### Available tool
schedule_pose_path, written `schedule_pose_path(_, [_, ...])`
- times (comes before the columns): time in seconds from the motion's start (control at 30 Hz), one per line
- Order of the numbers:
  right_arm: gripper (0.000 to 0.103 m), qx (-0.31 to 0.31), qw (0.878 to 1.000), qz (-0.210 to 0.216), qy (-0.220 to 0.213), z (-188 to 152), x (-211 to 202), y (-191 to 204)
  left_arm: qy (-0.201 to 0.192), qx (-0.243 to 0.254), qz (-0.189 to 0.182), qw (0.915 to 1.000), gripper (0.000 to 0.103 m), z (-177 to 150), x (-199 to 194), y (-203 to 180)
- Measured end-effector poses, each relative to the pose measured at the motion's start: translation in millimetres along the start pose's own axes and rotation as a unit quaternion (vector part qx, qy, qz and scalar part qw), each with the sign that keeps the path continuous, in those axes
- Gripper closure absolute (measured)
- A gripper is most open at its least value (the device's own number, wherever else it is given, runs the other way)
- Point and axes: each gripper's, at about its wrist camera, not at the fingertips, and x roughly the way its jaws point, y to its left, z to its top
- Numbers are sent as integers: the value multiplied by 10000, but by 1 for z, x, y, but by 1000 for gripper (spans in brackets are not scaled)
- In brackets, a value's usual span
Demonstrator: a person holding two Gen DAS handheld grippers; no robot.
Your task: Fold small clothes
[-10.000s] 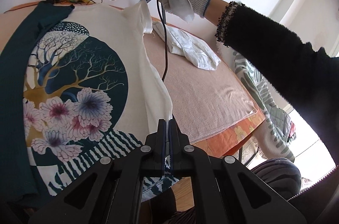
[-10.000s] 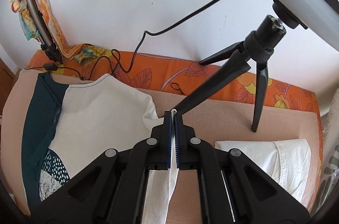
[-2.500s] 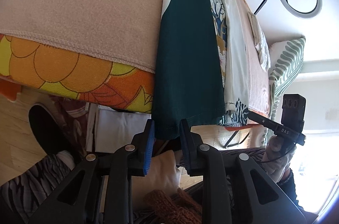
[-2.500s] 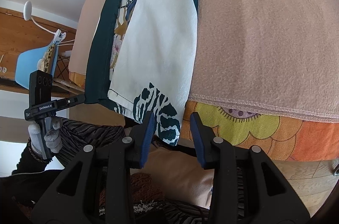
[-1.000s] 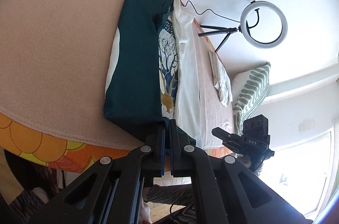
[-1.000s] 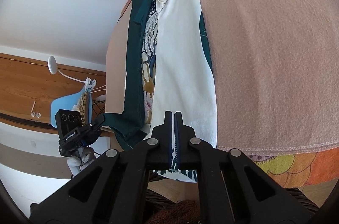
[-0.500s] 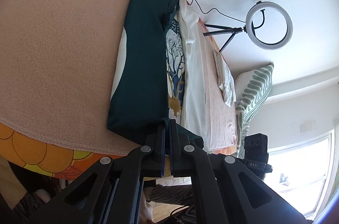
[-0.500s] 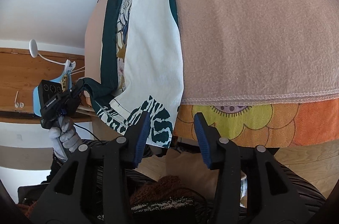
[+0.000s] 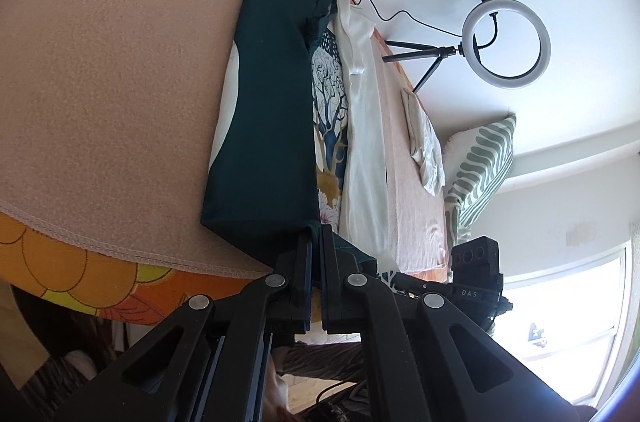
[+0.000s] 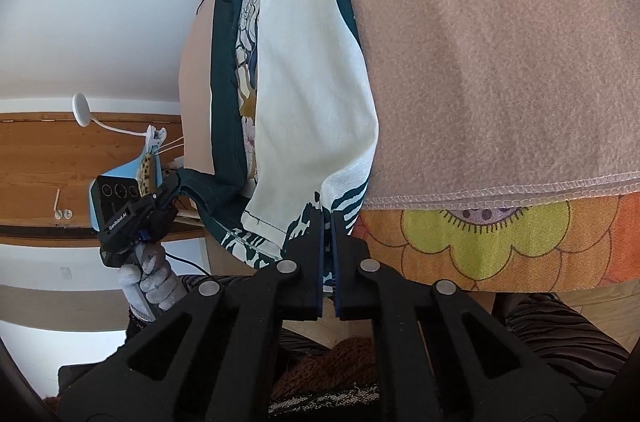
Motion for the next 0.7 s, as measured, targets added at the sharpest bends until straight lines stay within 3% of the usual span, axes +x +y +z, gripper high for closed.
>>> schedule_pose_path(0.4, [99,3,9985,233,-505,58,-13,17,-414,68,71,9991,102,41,4,-7])
schedule_pose_path(0.7, [99,147,9971,-31,-750,124,9,13,-545,102,396,9977,102,80,24,0])
